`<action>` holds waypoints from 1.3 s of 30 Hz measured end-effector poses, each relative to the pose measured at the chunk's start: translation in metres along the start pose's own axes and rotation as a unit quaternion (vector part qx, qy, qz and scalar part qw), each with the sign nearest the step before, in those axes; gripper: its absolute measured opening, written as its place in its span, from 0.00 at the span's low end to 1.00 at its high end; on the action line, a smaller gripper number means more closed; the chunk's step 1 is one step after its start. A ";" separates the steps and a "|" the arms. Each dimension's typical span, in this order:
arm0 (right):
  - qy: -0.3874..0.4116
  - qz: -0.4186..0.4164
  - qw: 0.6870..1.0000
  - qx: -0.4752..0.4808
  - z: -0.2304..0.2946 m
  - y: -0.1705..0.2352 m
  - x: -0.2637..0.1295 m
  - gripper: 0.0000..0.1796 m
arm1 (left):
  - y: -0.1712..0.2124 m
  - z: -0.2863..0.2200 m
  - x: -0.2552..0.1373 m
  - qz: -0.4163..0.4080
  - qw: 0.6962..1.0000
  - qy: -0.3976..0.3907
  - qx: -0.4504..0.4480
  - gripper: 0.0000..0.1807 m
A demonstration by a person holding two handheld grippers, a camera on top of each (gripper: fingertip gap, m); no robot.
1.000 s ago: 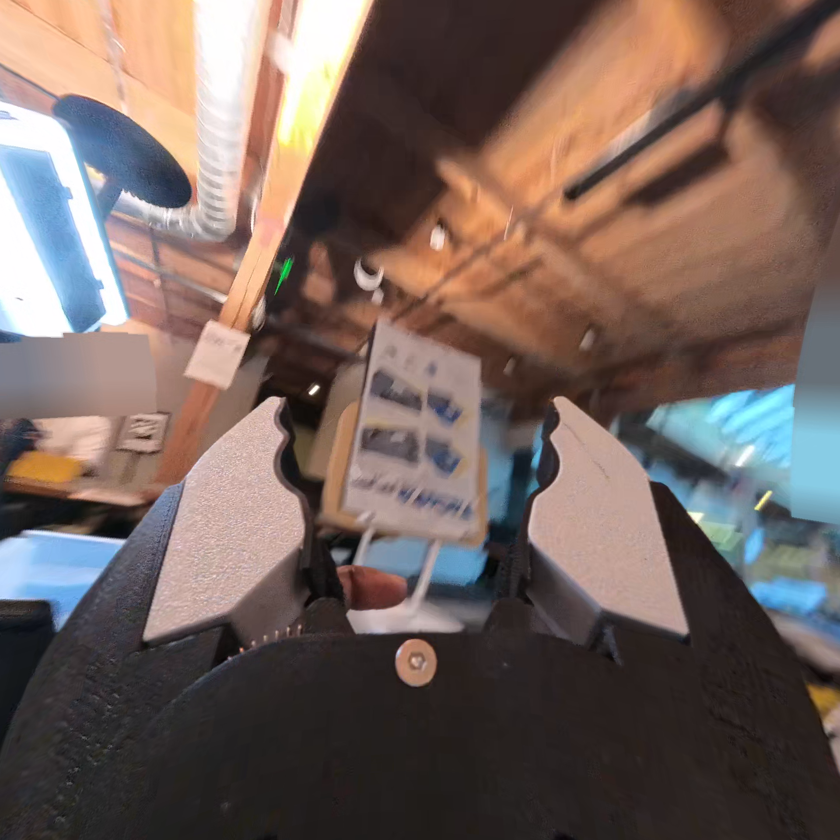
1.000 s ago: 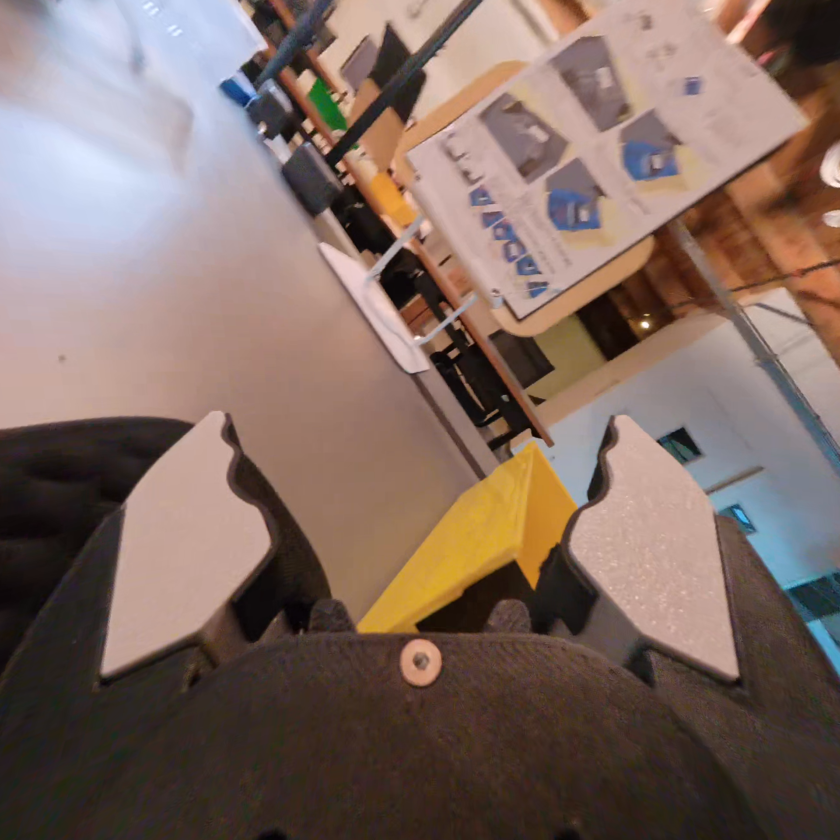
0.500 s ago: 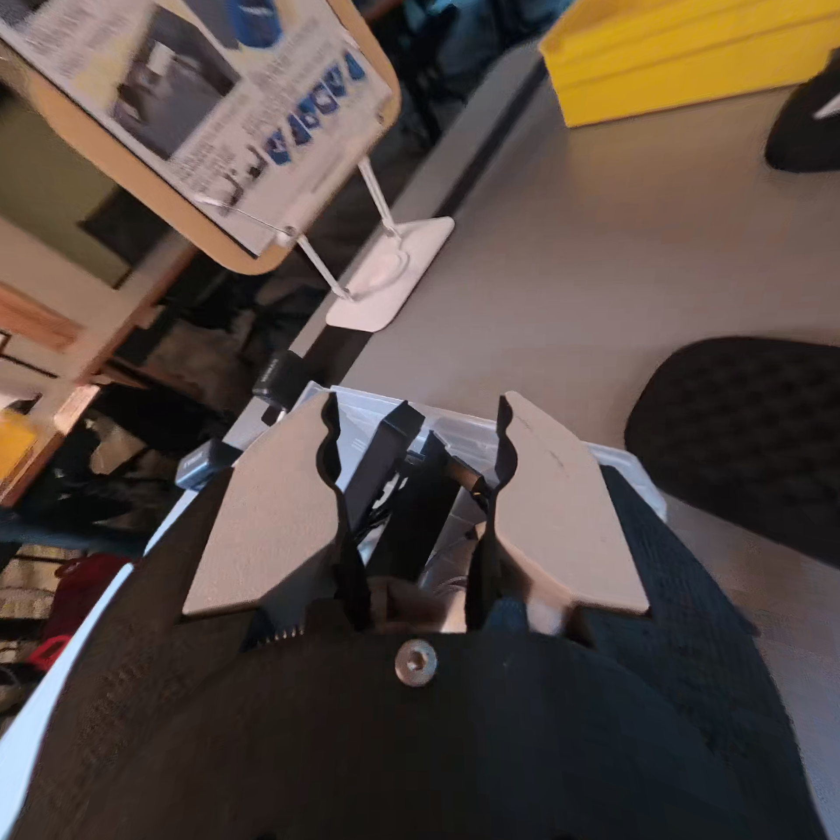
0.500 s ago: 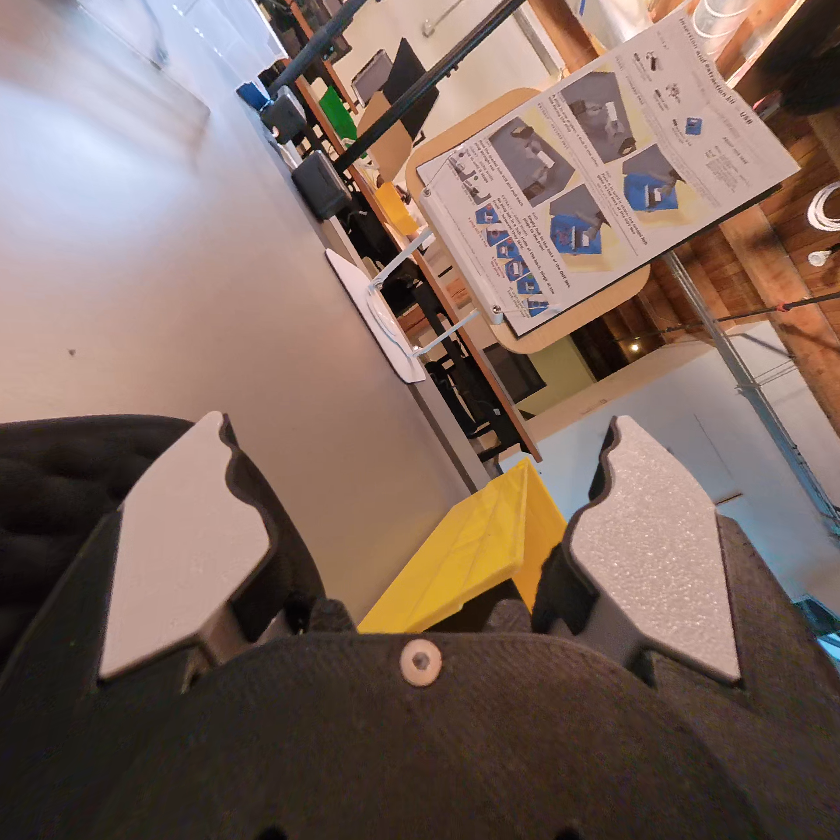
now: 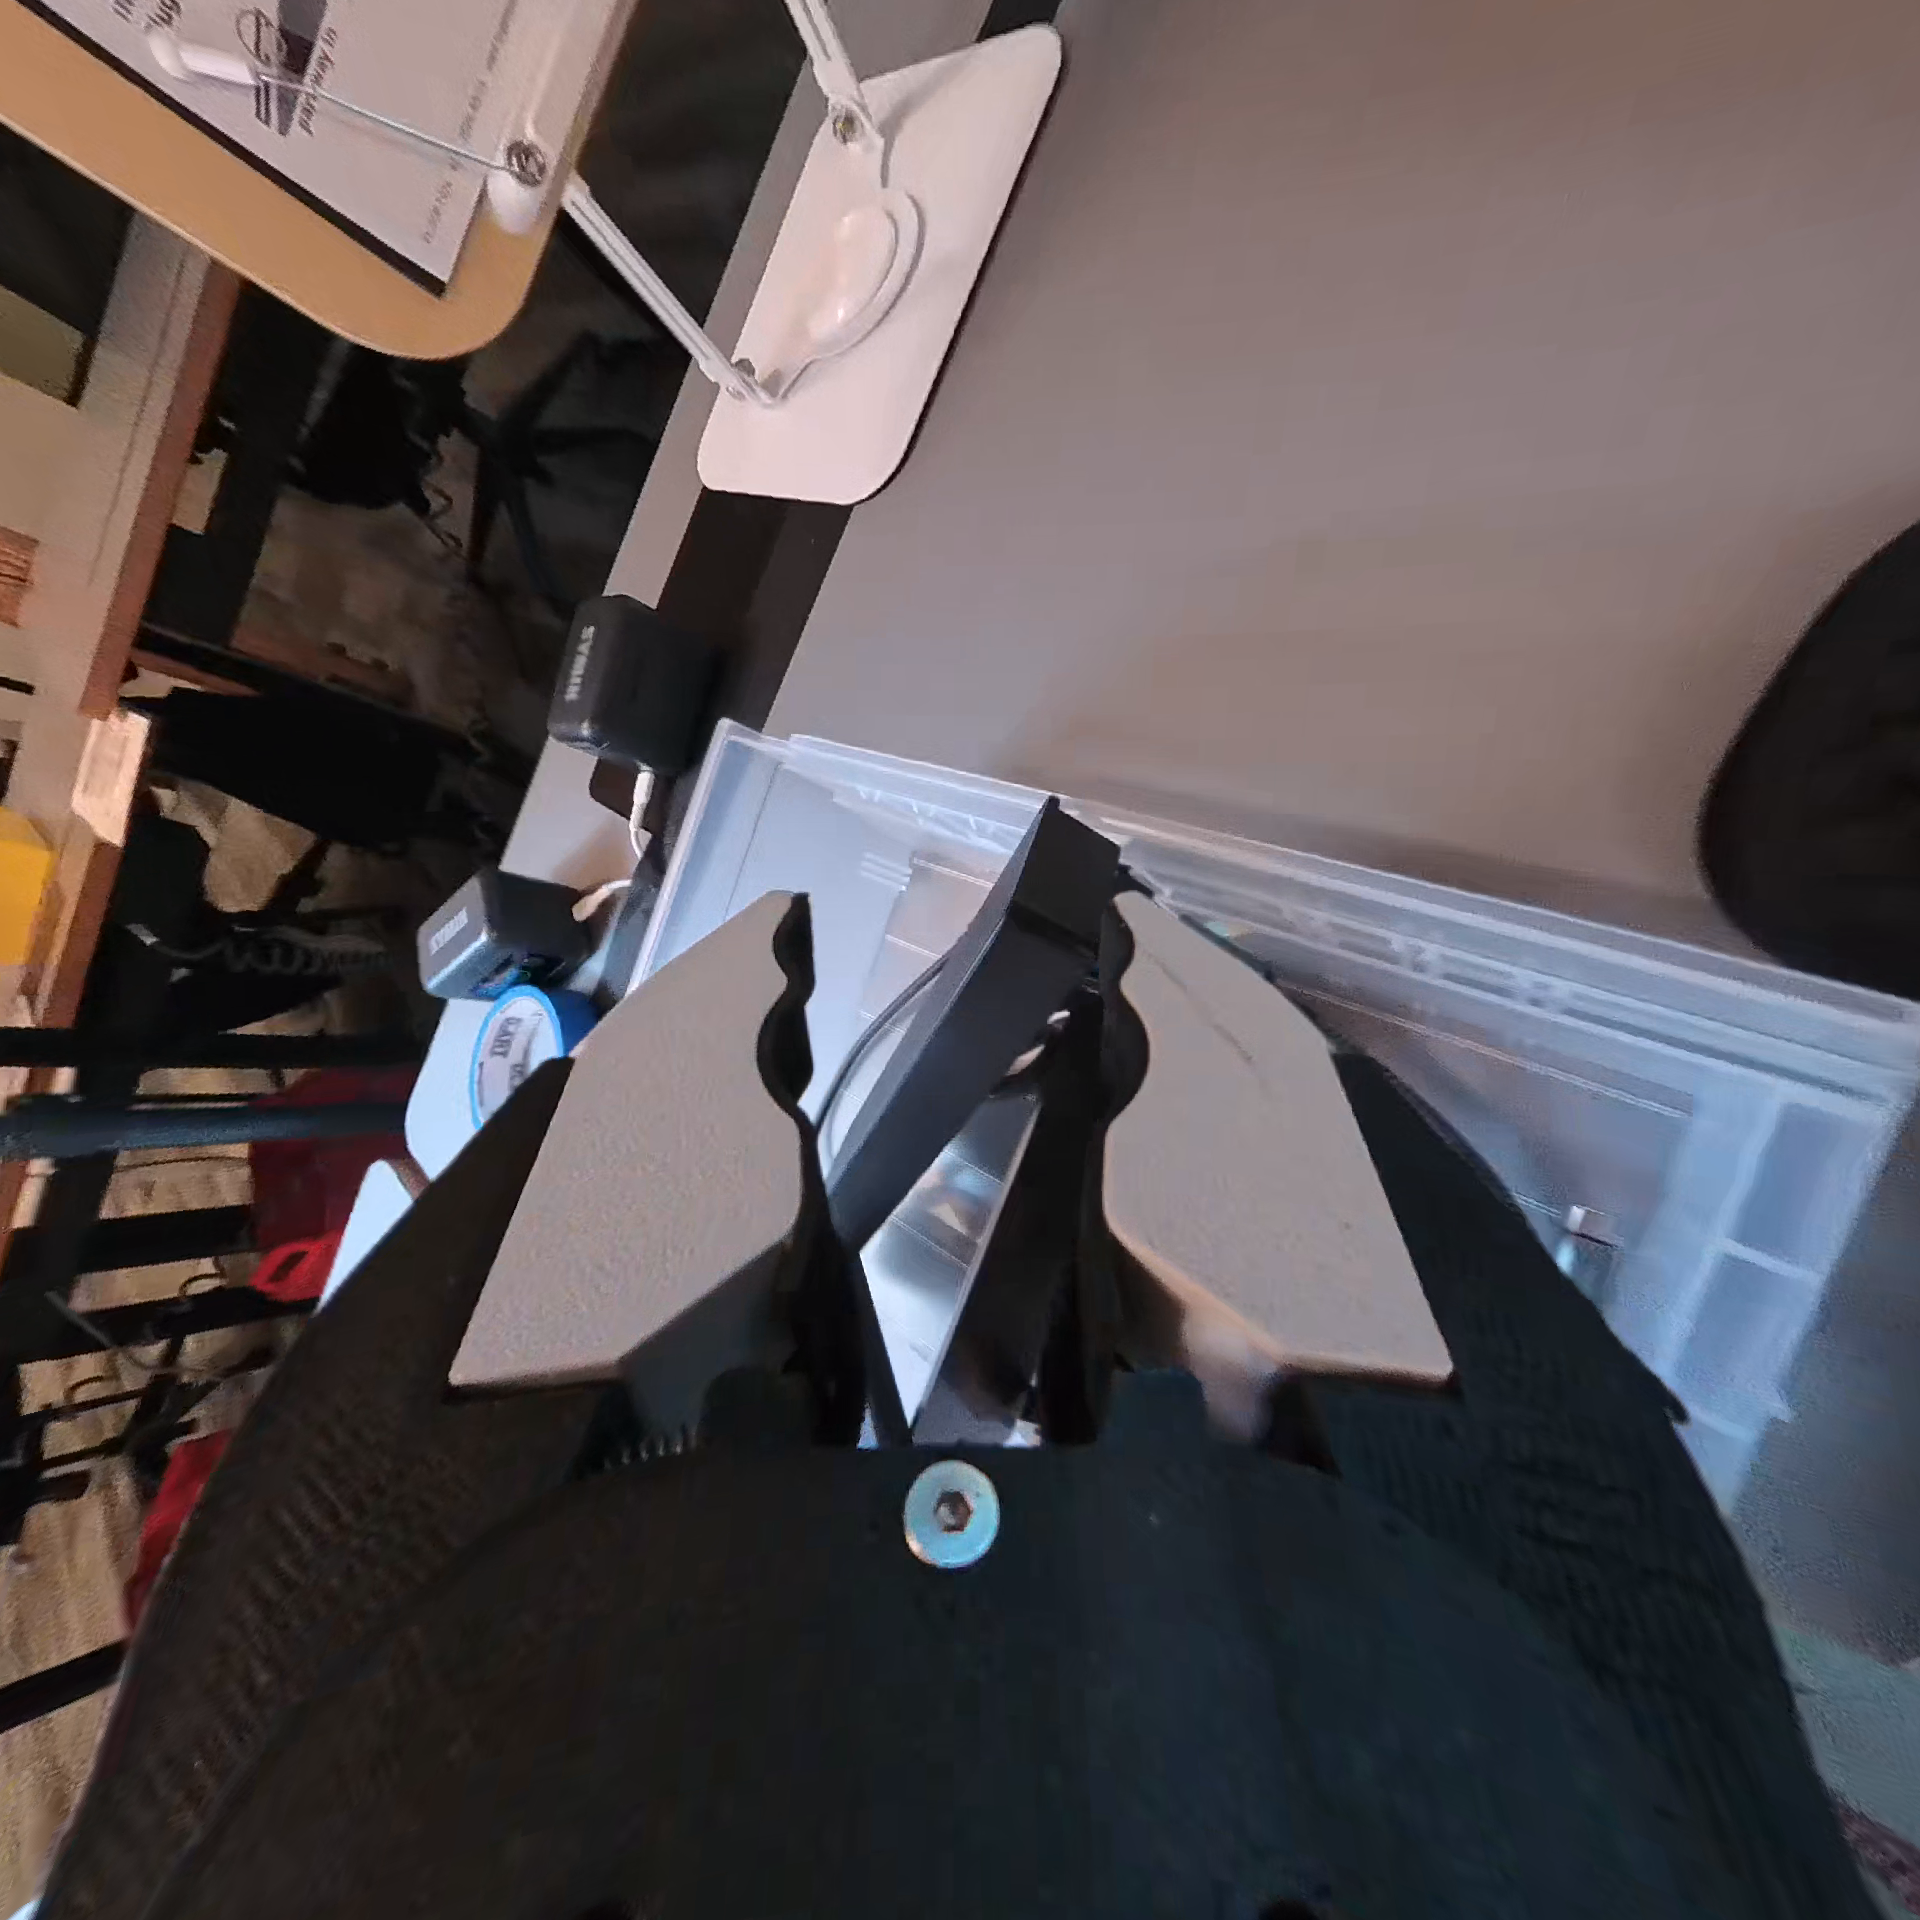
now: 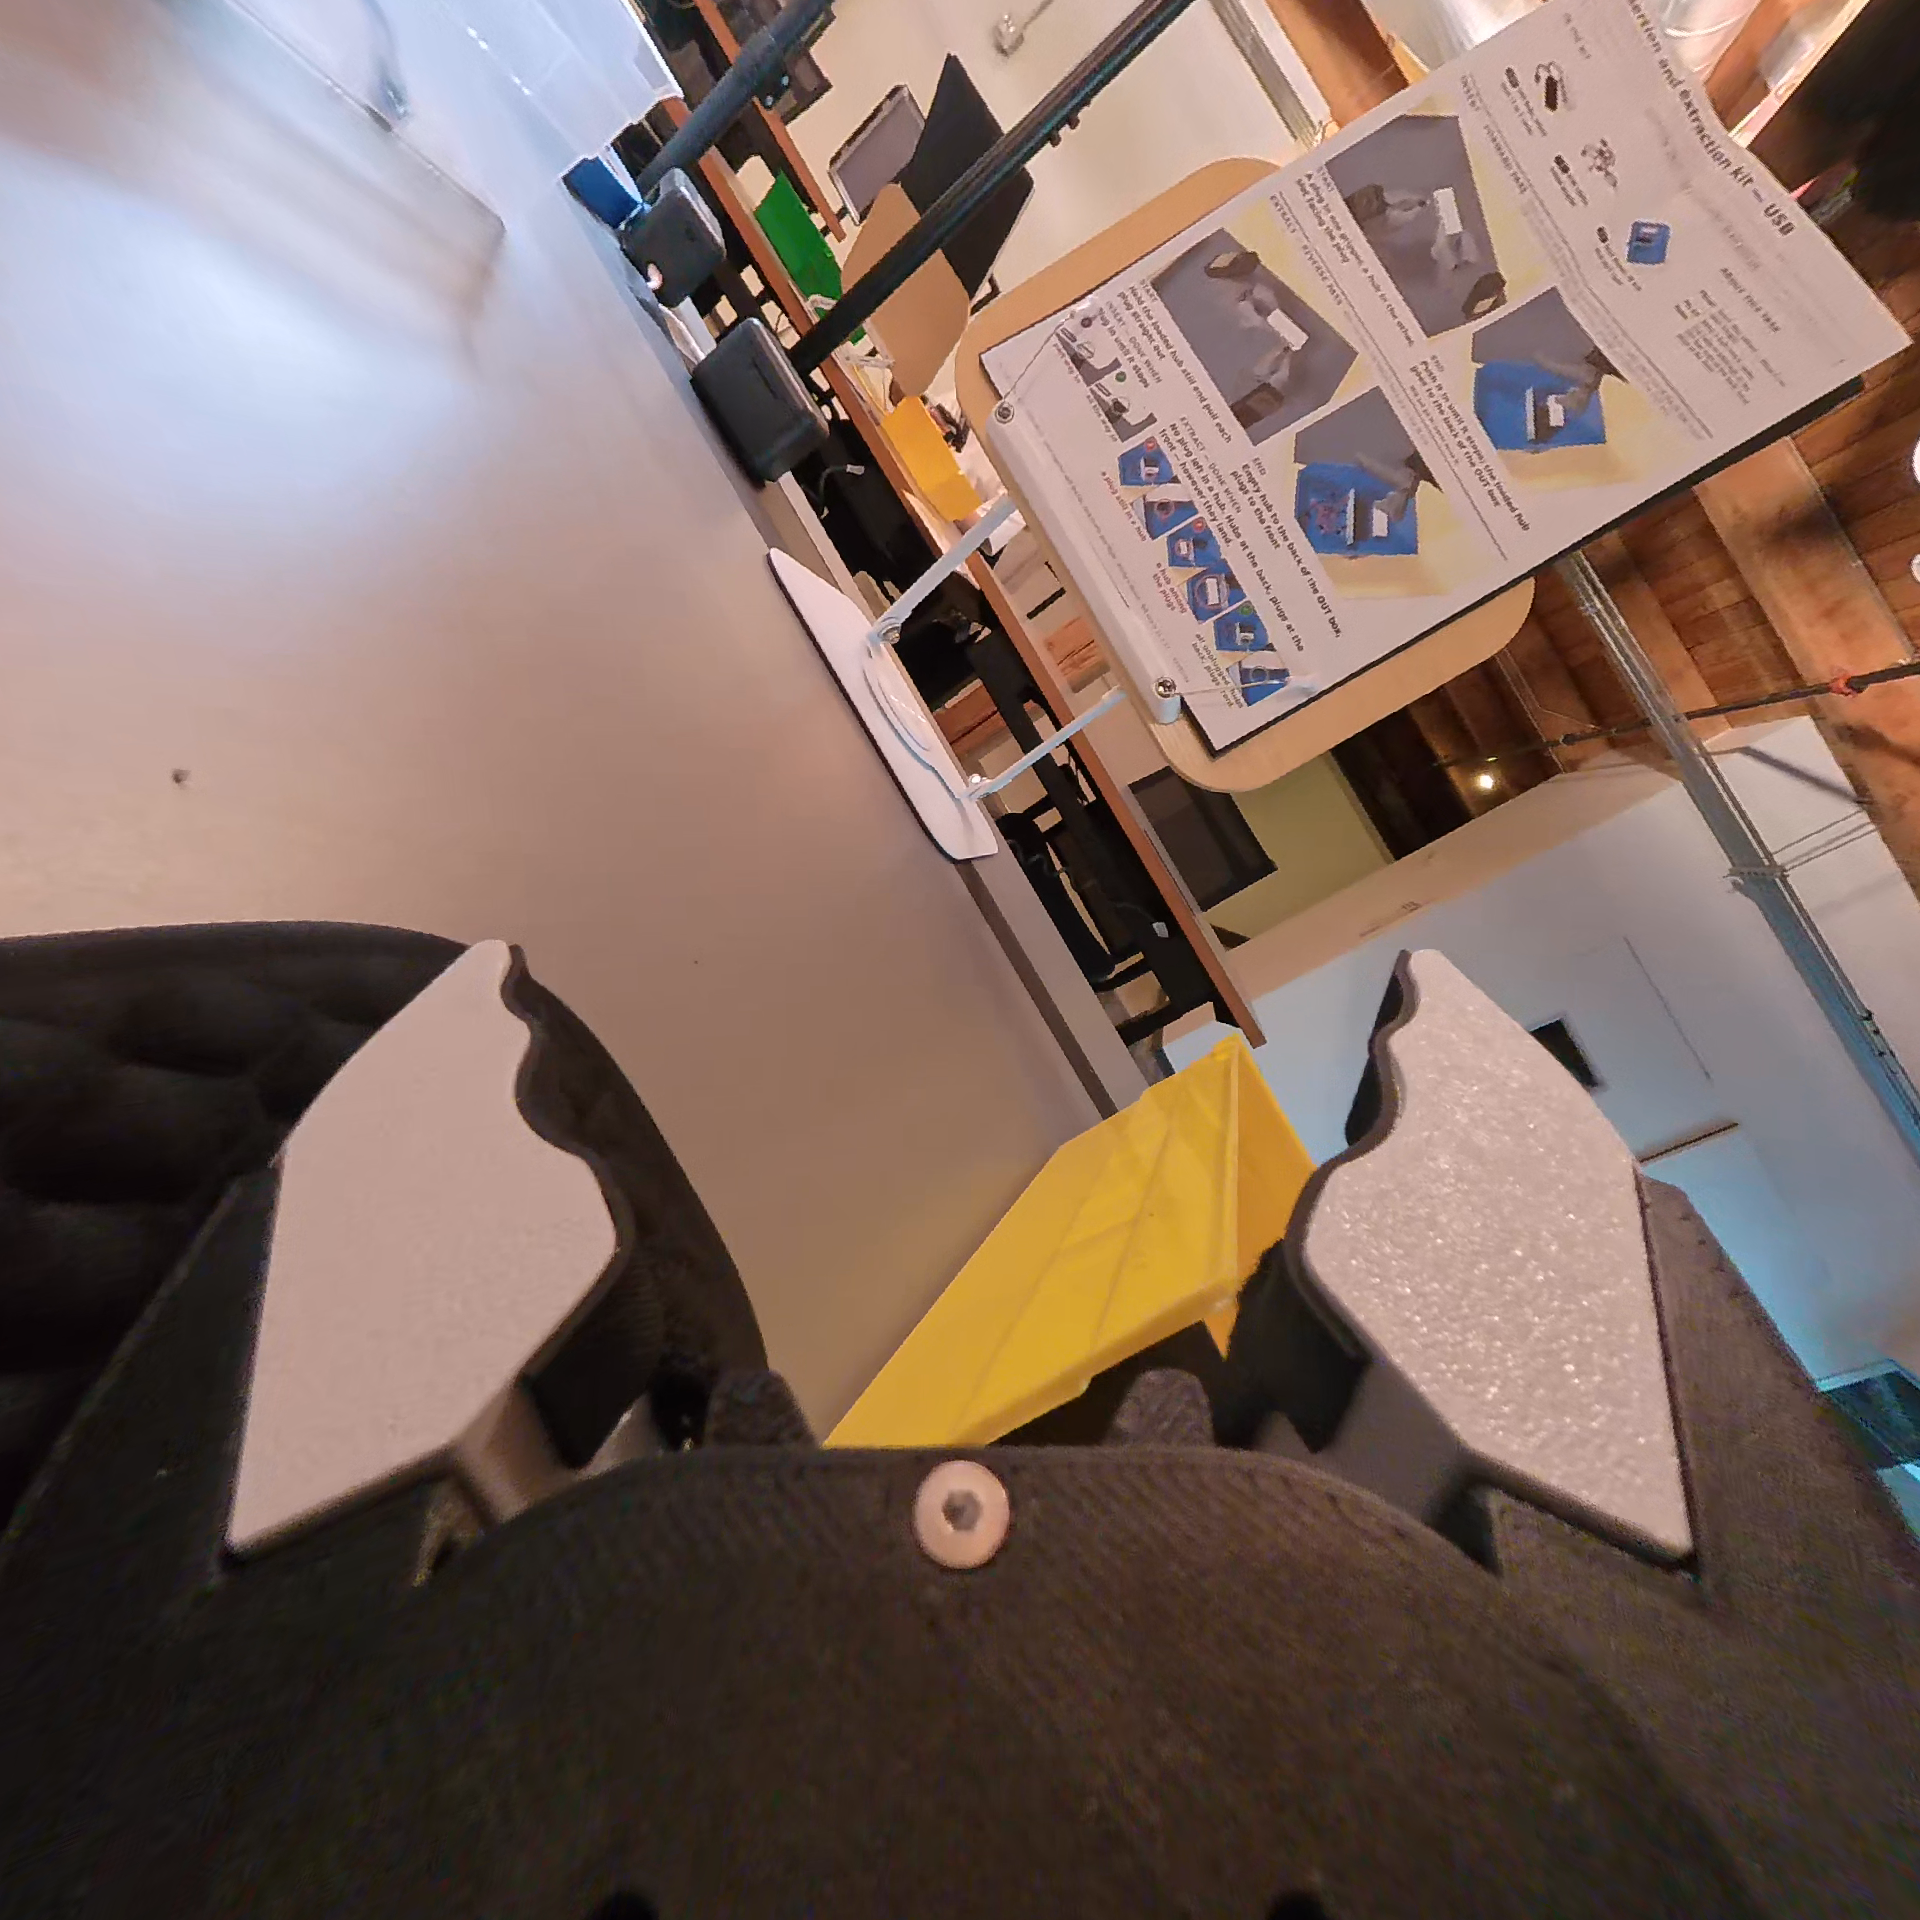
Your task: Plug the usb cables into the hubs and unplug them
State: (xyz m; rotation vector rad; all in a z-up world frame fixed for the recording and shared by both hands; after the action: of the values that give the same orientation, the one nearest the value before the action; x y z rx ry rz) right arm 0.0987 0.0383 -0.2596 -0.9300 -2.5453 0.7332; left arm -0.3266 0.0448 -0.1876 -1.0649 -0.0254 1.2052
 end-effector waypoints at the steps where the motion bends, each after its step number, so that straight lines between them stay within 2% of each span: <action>1: 0.002 -0.001 1.000 -0.001 0.000 0.000 0.000 0.81 | 0.006 -0.004 0.008 0.007 1.000 0.014 0.020 0.29; 10: -0.001 0.002 1.000 -0.009 0.001 -0.001 -0.001 0.81 | 0.023 -0.009 0.026 0.073 0.997 0.032 0.004 0.26; 13: -0.001 0.001 1.000 -0.005 0.001 -0.001 -0.001 0.81 | 0.028 -0.009 0.037 0.057 0.997 0.040 0.017 0.19; 17: -0.002 0.004 1.000 0.001 0.001 0.001 -0.001 0.81 | 0.019 0.013 0.042 0.010 0.999 -0.028 0.042 0.15; 20: -0.003 0.005 1.000 0.000 0.001 0.001 0.000 0.81 | -0.004 0.036 0.029 -0.050 0.993 -0.101 0.030 0.14; 25: -0.005 0.008 1.000 0.001 0.002 0.002 0.000 0.81 | -0.049 0.073 -0.017 -0.171 0.951 -0.256 0.020 0.14; 29: -0.006 0.010 1.000 0.006 0.002 0.003 0.000 0.80 | -0.084 0.085 -0.051 -0.252 0.910 -0.329 -0.014 0.14; 33: -0.007 0.013 1.000 0.010 0.002 0.004 -0.001 0.80 | -0.122 0.081 -0.072 -0.330 0.875 -0.353 -0.031 0.14; 39: -0.007 0.015 1.000 0.012 0.002 0.005 -0.001 0.80 | -0.173 0.060 -0.108 -0.410 0.828 -0.383 0.003 0.14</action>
State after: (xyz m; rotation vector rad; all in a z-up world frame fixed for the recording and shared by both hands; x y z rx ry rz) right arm 0.1009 0.0400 -0.2645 -0.9603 -2.5341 0.7807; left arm -0.2759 0.0080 0.0159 -0.3889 -1.0088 0.7413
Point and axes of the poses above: each gripper's, where its closed fingertips meet, x out along the fingers, y out of its underside, z = x × y across the jaws, the point moved 2 cm from there along -x, back along the fingers, and after that the axes turned 11 degrees about -z, right-handed, at the moved point
